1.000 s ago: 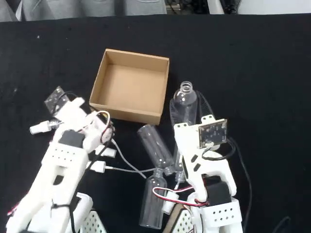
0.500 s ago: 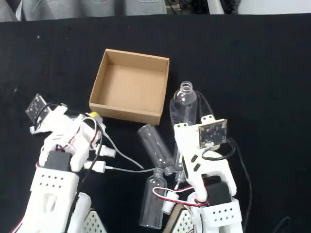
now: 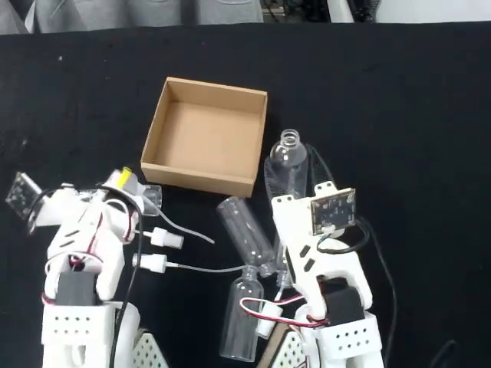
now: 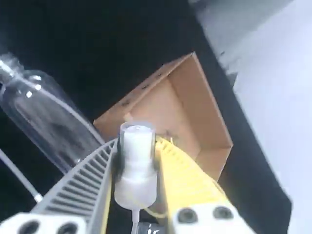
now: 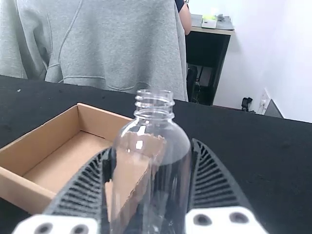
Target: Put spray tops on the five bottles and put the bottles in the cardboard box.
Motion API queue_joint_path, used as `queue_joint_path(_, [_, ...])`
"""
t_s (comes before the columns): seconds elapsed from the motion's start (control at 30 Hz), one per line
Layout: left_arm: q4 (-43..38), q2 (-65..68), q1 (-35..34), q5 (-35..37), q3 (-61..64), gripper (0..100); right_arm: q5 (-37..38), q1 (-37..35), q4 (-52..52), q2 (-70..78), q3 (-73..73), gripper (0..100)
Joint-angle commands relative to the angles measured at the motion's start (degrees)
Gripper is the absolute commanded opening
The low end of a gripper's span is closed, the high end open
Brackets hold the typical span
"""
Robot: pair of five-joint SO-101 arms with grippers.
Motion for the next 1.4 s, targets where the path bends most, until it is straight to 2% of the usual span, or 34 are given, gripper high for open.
queue_joint_path(0.0, [0.0, -7.3, -2.4, -0.1, 0.4, 3, 0.5, -1.7, -0.4, -5.7, -1.9, 6.7])
queue_joint_path(0.33, [-0.1, -19.4, -5.6, 0.0, 3.8, 3, 0.5, -1.7, -0.5, -5.7, -1.8, 6.7])
queue_joint_path(0.5, [-0.9, -20.4, -5.8, 0.1, 3.5, 3, 0.5, -1.7, -0.5, -5.7, -1.8, 6.7])
queue_joint_path(0.7, [-6.3, -20.3, -5.3, 0.1, 3.1, 3, 0.4, -1.7, -0.4, -5.7, -1.6, 6.7])
queue_joint_path(1.0, [-21.9, -20.2, -4.9, -0.2, 3.1, 3, 0.4, -1.7, -0.4, -5.7, -1.6, 6.7])
queue_joint_path(1.23, [-31.9, -20.0, -0.7, -0.7, 3.0, 3, 0.4, -1.7, -0.8, -5.7, -1.0, 6.7])
queue_joint_path(1.37, [-34.6, -20.0, 2.6, -4.7, 3.0, 3, 0.4, -1.7, -0.8, -5.7, -1.0, 6.7])
